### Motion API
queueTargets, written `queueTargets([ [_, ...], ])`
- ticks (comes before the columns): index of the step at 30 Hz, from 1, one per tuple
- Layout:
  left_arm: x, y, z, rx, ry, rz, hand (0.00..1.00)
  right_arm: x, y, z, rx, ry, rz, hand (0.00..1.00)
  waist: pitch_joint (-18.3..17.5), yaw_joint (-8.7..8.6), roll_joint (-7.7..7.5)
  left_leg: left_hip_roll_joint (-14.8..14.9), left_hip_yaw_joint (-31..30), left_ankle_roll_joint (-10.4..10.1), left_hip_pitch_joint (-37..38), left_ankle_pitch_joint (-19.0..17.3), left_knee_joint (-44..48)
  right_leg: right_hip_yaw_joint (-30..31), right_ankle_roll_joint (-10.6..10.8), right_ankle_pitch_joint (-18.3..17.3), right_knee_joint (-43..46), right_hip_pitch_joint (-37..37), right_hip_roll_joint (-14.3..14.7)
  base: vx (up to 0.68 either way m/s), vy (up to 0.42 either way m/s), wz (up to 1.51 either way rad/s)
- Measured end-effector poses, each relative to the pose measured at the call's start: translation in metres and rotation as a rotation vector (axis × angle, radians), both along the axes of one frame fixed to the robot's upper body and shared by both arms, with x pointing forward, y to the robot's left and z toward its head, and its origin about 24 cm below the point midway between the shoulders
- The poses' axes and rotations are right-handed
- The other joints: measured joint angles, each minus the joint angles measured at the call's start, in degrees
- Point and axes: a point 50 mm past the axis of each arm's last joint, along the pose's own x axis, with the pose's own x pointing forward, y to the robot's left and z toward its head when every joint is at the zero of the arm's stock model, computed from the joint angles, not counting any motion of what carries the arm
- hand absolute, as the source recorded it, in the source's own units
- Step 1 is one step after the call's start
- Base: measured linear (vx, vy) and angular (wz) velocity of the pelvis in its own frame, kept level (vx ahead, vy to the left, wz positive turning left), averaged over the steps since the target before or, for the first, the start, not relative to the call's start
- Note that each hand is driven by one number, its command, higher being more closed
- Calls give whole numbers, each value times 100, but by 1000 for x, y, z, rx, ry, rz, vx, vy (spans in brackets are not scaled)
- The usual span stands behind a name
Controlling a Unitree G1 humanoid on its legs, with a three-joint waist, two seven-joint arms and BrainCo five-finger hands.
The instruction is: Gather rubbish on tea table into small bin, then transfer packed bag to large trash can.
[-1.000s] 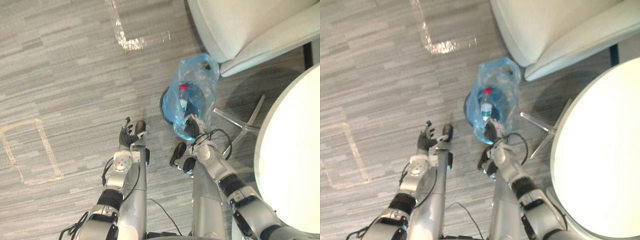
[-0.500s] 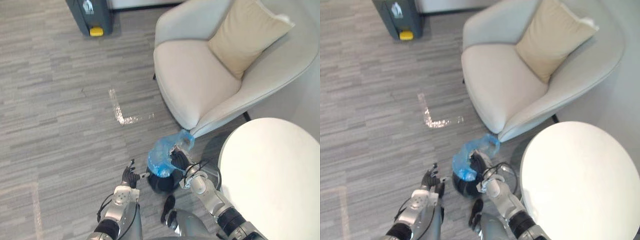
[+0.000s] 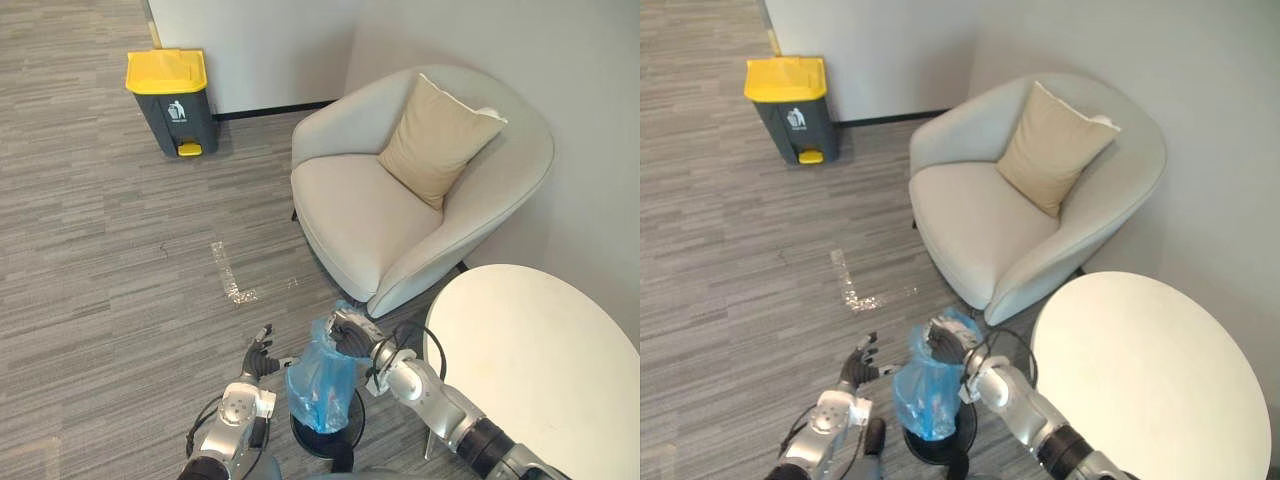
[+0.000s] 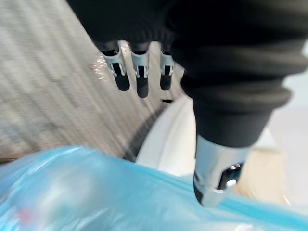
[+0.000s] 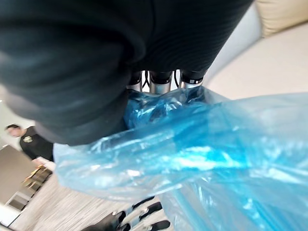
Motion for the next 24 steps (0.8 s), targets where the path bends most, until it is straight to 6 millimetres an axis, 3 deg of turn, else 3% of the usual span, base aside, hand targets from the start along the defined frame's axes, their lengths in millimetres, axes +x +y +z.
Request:
queueTargets([
  [12, 15, -22, 44, 59, -238, -240, 0, 1, -1, 51, -53, -228, 215, 100, -157, -69, 44, 24, 94, 22, 148, 16, -37, 110, -42, 173, -283, 232, 70, -5, 1, -4],
  [24, 31, -55, 75, 60, -395, -389, 0, 14, 3, 89, -7, -353, 255, 100, -179, -84, 27, 50, 186, 19, 76, 20, -6, 202, -69, 245, -350, 176, 112, 7, -4, -4],
])
